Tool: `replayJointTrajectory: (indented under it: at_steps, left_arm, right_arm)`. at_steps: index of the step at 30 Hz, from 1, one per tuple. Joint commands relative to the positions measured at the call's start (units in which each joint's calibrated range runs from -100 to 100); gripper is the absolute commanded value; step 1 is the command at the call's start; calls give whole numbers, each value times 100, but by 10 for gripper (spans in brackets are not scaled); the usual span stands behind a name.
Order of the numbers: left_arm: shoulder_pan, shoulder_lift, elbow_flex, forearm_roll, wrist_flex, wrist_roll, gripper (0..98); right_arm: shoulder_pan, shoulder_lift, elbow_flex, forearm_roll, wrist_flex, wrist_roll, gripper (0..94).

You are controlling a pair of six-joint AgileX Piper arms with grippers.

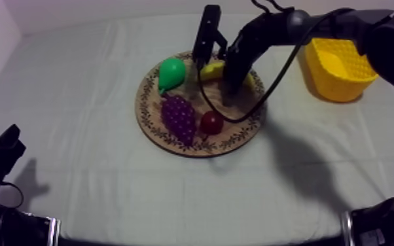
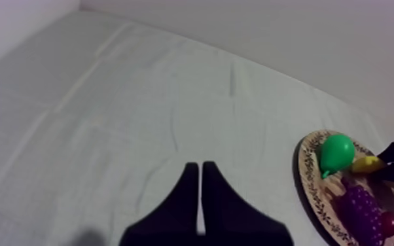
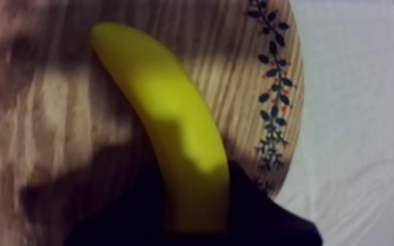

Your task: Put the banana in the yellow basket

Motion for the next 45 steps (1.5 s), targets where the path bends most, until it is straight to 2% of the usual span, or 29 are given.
replayJointTrajectory:
  at_steps: [1,7,16,24,29,38,45]
  left_arm:
    - [-1,-3,2,1,2,-1,1]
    - [-1,-3,2,1,2,1,1]
    - [-1,-3,2,1,2,0,1]
    - [-1,-3,2,1,2,0,1]
    - [-1,-3,2,1,2,-1,1]
    - [-1,-3,2,1,2,-2,1]
    - [-1,-3,2,1,2,-2,1]
  right_arm:
    - [-7,-35,18,18,-23,-65,83]
    - [13,-254,-56,-18,23,-155,18]
    - [265,-1069,-421,-240,637,-116,6]
    - [766,-1975,-569,-266,1381,-231,6]
    - [1195,-2485,-292,-245,1594,-294,6]
    - [1865,-2889,608,-110,1620,-475,8]
    - [2191,-2939,1412,88,1278,-803,53]
